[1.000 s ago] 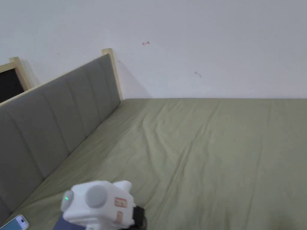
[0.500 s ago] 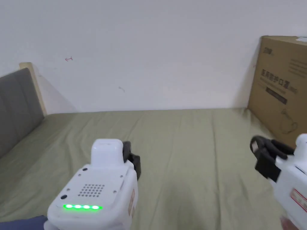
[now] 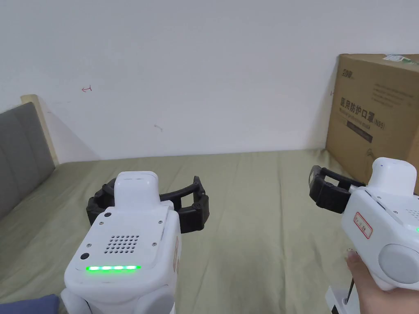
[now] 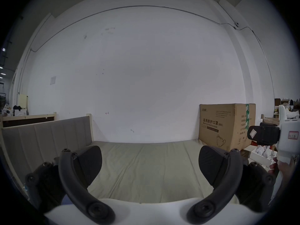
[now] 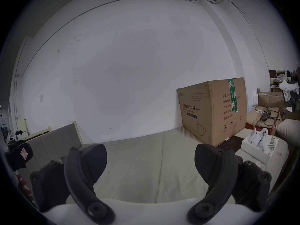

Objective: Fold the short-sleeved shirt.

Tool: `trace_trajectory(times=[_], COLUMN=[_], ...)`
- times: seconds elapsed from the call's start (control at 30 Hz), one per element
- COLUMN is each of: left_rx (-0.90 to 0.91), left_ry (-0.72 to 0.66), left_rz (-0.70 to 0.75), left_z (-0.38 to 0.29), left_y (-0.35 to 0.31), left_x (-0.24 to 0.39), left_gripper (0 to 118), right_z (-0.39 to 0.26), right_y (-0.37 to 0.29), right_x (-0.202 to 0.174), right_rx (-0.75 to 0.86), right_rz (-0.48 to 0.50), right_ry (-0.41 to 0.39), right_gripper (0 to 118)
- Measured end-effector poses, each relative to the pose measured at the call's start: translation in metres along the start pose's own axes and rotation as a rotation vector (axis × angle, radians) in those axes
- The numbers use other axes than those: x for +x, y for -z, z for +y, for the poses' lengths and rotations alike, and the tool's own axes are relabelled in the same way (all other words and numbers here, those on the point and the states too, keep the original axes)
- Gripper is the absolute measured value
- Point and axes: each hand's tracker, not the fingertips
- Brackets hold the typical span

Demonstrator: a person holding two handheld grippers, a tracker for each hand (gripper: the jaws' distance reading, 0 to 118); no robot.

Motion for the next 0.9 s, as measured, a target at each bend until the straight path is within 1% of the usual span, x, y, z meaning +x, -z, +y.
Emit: trace_trajectory(times=[0.1, 0.17, 0.33, 0.4, 0.43, 0.57, 0.73, 0.83, 0.9], left_rx=[-0.042, -0.072, -0.064, -0.088, -0.105, -0.114, -0.112, -0.12, -0.134], left_ry=[-0.014, -0.02, -0.003, -0.056, -0.086, -0.116, -0.079, -0.116, -0.118], left_rz=[-0.013, -0.015, 0.019, 0.006, 0.003, 0.003, 0.013, -0.012, 0.0], left_z=[0.004, 0.004, 0.002, 0.004, 0.004, 0.006, 0.007, 0.006, 0.007], left_y=[0.001, 0.003, 0.0, 0.0, 0.001, 0.002, 0.0, -0.002, 0.0], left_x=[-0.001, -0.002, -0.001, -0.006, -0.008, -0.016, -0.017, -0.022, -0.022], left_gripper=[118, 118, 117, 117, 117, 117, 117, 117, 117], right_z=[-0.001, -0.002, -0.006, -0.007, -0.008, -0.008, -0.006, -0.003, -0.002], right_y=[-0.007, -0.012, -0.032, -0.041, -0.043, -0.047, -0.048, -0.046, -0.045], right_x=[-0.006, -0.01, -0.018, -0.023, -0.024, -0.026, -0.026, -0.027, -0.027], right_rx=[0.018, 0.029, 0.066, 0.082, 0.086, 0.089, 0.085, 0.073, 0.063], right_rz=[-0.007, -0.012, -0.013, 0.003, 0.007, 0.012, -0.001, -0.006, -0.002], right_ry=[-0.091, -0.116, -0.166, -0.21, -0.217, -0.208, -0.181, -0.173, -0.163], right_gripper=[110, 111, 112, 113, 113, 113, 113, 113, 113])
